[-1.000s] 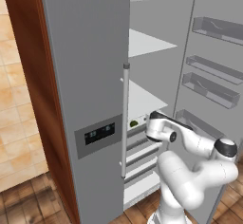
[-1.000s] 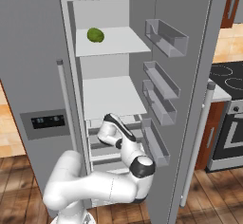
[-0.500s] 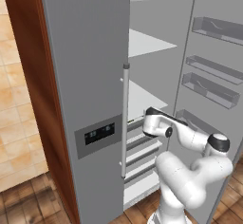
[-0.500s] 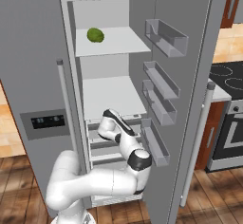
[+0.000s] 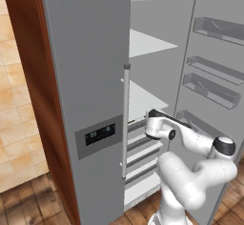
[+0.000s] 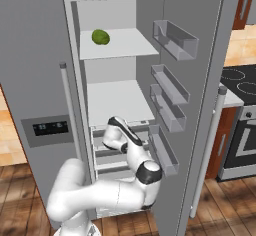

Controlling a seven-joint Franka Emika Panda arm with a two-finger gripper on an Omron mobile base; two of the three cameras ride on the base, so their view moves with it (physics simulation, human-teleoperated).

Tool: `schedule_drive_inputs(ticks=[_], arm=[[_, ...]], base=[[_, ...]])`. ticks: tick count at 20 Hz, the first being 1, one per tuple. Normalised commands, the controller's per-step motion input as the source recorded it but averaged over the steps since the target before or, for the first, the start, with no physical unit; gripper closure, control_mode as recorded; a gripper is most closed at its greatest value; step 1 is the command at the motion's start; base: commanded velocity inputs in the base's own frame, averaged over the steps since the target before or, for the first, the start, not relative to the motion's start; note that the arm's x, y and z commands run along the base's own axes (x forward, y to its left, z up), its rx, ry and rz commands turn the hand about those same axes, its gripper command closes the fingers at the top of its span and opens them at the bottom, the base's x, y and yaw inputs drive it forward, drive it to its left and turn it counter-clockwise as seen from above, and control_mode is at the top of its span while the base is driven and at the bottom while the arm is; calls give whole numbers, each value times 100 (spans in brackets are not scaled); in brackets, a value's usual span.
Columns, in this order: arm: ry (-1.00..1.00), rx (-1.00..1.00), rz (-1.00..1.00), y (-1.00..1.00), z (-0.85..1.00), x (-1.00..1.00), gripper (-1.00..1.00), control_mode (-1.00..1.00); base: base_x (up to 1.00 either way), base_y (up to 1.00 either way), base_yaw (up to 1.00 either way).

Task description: Place the carrot and lime inside the fridge drawer. Close the drawer after placing the vegetables.

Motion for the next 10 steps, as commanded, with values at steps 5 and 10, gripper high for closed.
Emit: schedule_drive_inputs(ticks=[5, 10], arm=[[-8, 3, -6, -9, 27, -83, -100, -100], [-10, 2, -4, -1, 45, -73, -100, -100]], base=[[0, 0, 0], [0, 0, 0]])
